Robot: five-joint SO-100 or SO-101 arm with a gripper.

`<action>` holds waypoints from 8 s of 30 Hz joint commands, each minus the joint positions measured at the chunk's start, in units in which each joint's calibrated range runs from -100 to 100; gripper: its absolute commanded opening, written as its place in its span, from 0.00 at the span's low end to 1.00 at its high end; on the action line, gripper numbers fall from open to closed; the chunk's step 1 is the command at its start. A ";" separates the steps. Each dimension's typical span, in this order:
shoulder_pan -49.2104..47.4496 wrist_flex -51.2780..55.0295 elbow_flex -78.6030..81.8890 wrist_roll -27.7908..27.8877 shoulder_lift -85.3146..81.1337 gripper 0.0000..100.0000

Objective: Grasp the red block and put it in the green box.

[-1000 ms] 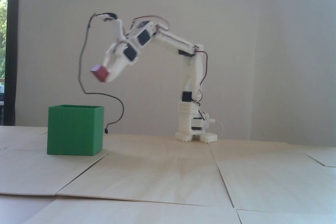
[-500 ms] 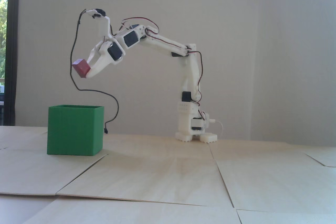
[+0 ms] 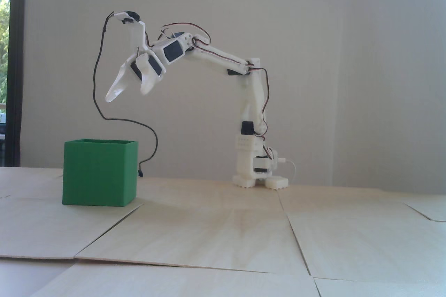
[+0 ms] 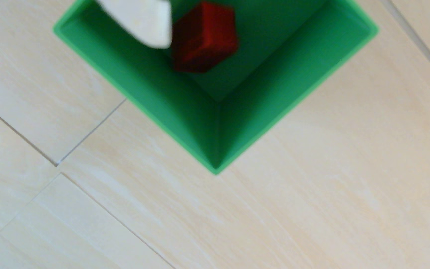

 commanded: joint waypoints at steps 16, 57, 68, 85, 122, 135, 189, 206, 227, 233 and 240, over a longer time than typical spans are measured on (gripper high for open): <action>-12.49 1.52 28.10 -0.04 -32.66 0.02; -40.48 33.40 114.43 -0.56 -107.67 0.03; -40.48 33.14 114.43 -0.51 -107.67 0.03; -40.48 33.14 114.43 -0.51 -107.67 0.03; -40.48 33.14 114.43 -0.51 -107.67 0.03; -40.48 33.14 114.43 -0.51 -107.67 0.03; -40.48 33.14 114.43 -0.51 -107.67 0.03; -40.48 33.14 114.43 -0.51 -107.67 0.03; -40.48 33.14 114.43 -0.51 -107.67 0.03; -40.48 33.14 114.43 -0.51 -107.67 0.03; -40.48 33.14 114.43 -0.51 -107.67 0.03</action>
